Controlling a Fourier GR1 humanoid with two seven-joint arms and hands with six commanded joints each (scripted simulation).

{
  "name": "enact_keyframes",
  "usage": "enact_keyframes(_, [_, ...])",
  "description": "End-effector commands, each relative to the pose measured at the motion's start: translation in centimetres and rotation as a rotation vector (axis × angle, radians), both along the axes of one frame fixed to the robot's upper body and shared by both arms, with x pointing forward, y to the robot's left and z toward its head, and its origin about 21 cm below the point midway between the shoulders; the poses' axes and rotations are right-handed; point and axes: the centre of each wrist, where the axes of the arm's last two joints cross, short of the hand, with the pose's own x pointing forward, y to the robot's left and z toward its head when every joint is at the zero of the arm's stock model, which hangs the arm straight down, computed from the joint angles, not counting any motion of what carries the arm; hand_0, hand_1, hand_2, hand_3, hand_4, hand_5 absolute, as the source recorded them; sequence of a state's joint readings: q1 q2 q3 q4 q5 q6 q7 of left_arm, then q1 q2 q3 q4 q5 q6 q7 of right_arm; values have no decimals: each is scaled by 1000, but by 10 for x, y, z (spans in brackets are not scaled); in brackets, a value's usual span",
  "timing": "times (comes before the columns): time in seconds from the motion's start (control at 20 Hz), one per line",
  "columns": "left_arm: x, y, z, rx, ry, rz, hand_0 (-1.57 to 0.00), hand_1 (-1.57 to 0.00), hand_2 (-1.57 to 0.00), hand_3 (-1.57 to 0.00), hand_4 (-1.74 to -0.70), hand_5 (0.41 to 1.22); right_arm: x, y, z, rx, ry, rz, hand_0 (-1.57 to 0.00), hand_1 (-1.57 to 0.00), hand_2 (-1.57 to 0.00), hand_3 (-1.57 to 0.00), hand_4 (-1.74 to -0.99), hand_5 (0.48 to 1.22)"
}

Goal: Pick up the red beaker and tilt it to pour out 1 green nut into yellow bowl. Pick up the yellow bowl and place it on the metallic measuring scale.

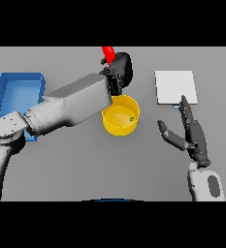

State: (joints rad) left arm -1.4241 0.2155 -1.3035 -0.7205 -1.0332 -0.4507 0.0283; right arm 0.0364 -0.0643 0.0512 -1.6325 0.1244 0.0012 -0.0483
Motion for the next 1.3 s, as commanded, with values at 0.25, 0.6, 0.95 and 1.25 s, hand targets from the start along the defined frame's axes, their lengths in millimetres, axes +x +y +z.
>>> enact_keyframes(0.25, [26, 13, 89, -157, -188, -8, -1571, -1378, -1366, -1212, -1679, 1201, 2, 1, -2, 15, -10, 26, 1, 1, 1, 1, -1231, 620])
enact_keyframes(0.6, [64, 98, 208, -643, -276, 365, -1571, -1530, -1528, -1445, -1611, 1217, 3, -1, 0, 3, -7, 40, 1, 1, 1, 1, -1292, 645])
enact_keyframes(0.95, [83, 232, 190, -1258, -224, 701, -1571, -1563, -1562, -1403, -1714, 1220, 8, 1, 2, -34, -51, 73, 1, 1, 1, 1, -1301, 652])
enact_keyframes(1.25, [80, 297, 131, -1468, -301, 988, -1571, -1569, -1569, -1465, -1734, 1221, 12, 6, 0, 3, -12, 77, 1, 1, 1, 1, -1275, 656])
